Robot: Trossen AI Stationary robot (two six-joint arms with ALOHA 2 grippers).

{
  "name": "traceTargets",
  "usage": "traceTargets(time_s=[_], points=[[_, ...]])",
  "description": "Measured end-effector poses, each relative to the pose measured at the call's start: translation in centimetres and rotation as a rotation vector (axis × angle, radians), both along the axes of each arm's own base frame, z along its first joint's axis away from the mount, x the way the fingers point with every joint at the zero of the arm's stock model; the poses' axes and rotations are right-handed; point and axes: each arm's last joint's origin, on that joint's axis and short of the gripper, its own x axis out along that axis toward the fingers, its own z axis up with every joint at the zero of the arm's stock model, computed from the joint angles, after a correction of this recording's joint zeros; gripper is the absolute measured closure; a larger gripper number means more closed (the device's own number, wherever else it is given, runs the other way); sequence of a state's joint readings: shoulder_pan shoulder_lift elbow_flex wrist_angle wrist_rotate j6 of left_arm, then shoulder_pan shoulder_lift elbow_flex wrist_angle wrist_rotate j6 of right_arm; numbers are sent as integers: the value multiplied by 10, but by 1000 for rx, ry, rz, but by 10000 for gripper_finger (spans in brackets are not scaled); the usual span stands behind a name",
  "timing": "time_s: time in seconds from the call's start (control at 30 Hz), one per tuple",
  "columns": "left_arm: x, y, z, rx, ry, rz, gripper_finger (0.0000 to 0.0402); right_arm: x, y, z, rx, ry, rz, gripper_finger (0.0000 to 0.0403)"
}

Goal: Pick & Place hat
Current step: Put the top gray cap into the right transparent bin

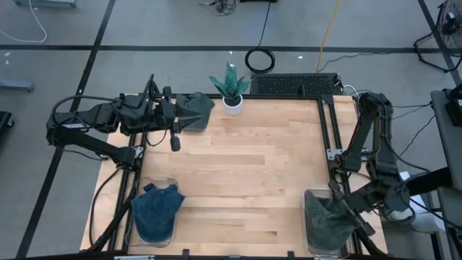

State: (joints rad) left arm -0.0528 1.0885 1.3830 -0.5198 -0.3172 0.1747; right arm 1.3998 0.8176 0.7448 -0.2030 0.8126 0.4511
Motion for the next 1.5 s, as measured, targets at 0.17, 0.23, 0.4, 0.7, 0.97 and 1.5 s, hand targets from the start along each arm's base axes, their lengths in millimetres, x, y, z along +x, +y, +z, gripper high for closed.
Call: traceTargets(time_s=[0.17, 0.23, 0.4, 0.7, 0.97, 1.5], points=[[0, 0, 0, 0, 0, 0, 339, -1, -7, 6, 50, -4, 2, 187], [0, 0, 0, 0, 0, 0, 339, -2, -13, 10, 77, -9, -3, 182], [0, 0, 0, 0, 0, 0, 339, -4, -26, 17, 210, 38, -47, 188], [0, 0, 0, 0, -1, 0, 339, -7, -28, 13, 411, 264, 1, 209], [0, 0, 0, 0, 0, 0, 339, -8, -31, -2, 420, 412, -92, 241], [0, 0, 0, 0, 0, 0, 339, -13, -56, -5, 785, 748, -245, 276]])
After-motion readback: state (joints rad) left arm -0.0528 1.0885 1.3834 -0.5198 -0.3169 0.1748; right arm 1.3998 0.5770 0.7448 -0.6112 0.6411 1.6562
